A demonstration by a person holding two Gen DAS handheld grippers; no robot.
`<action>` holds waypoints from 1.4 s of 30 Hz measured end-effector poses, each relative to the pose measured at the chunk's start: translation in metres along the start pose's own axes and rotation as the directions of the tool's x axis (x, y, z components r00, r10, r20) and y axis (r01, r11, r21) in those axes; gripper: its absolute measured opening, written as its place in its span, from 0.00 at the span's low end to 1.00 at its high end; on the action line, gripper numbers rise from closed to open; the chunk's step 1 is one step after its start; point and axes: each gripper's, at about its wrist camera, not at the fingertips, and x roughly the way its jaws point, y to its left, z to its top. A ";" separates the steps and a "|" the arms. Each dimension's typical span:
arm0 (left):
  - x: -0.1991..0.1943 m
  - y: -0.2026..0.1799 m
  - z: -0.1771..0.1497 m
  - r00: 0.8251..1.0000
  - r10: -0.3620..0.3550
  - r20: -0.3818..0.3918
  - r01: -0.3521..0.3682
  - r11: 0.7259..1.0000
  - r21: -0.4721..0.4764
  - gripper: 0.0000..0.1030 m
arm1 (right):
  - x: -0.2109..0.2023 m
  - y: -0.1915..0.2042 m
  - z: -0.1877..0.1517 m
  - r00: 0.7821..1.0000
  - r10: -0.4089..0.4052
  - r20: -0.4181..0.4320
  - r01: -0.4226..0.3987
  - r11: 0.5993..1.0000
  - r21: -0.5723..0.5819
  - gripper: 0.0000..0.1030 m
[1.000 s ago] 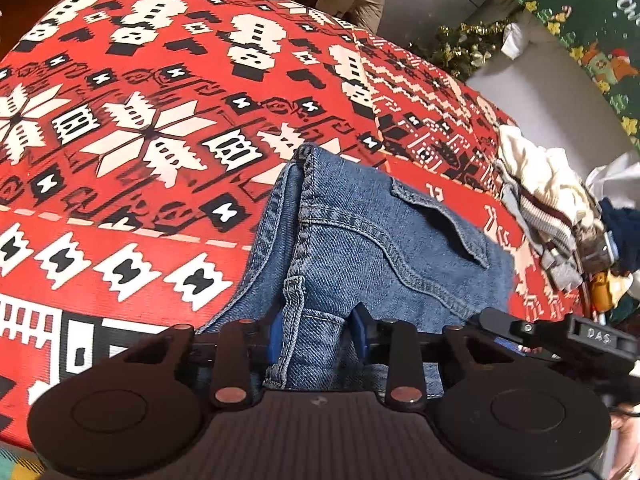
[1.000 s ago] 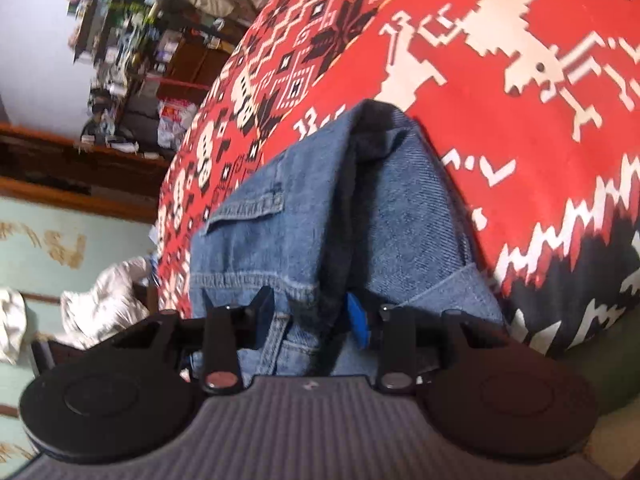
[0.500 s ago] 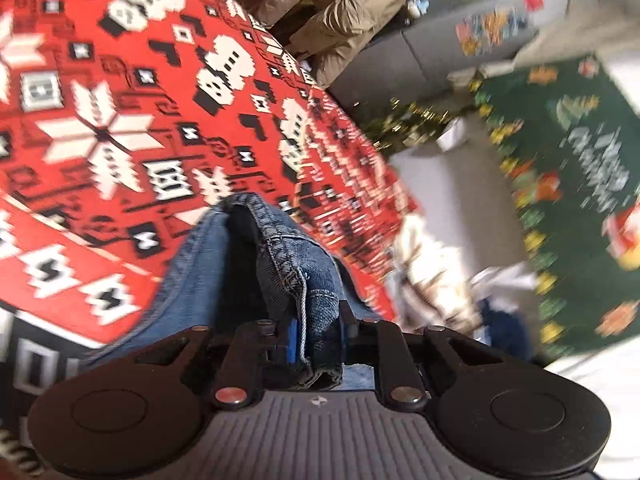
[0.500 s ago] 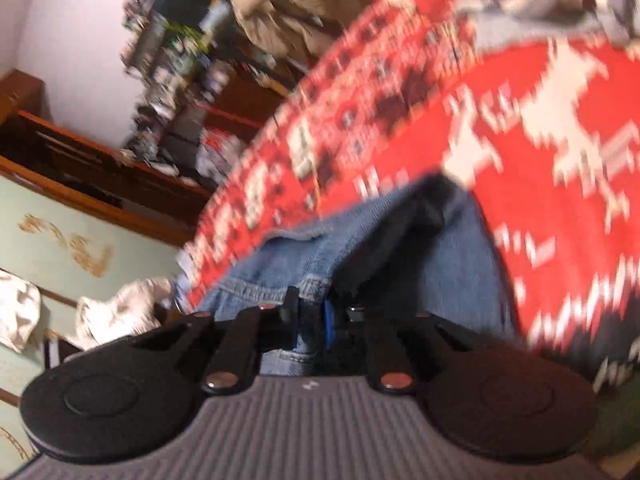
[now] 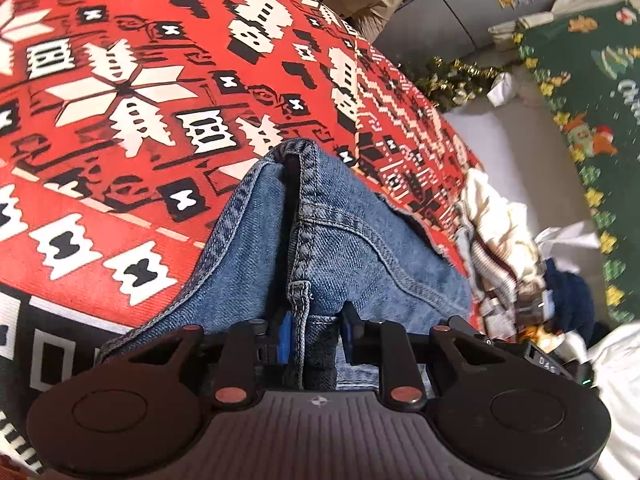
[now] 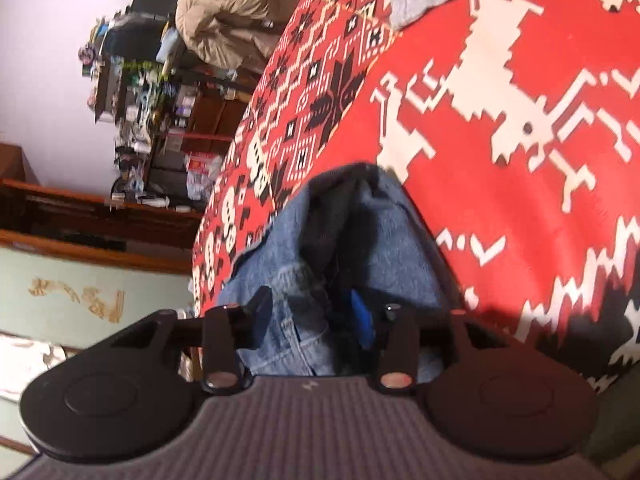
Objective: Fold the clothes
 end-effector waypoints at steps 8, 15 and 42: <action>-0.027 0.015 0.007 0.993 -0.114 0.012 0.114 0.988 -0.099 0.16 | -0.002 0.026 -0.006 0.998 0.044 -0.042 -0.048 0.992 -0.116 0.15; -0.003 0.005 0.007 0.995 0.083 -0.048 -0.083 0.997 0.012 0.24 | 0.019 0.025 -0.010 0.988 -0.128 -0.088 0.113 0.981 -0.161 0.23; 0.025 -0.032 0.017 0.985 0.100 0.141 -0.132 0.963 0.233 0.02 | 0.012 0.065 -0.011 0.931 -0.317 0.180 0.364 0.792 -0.491 0.22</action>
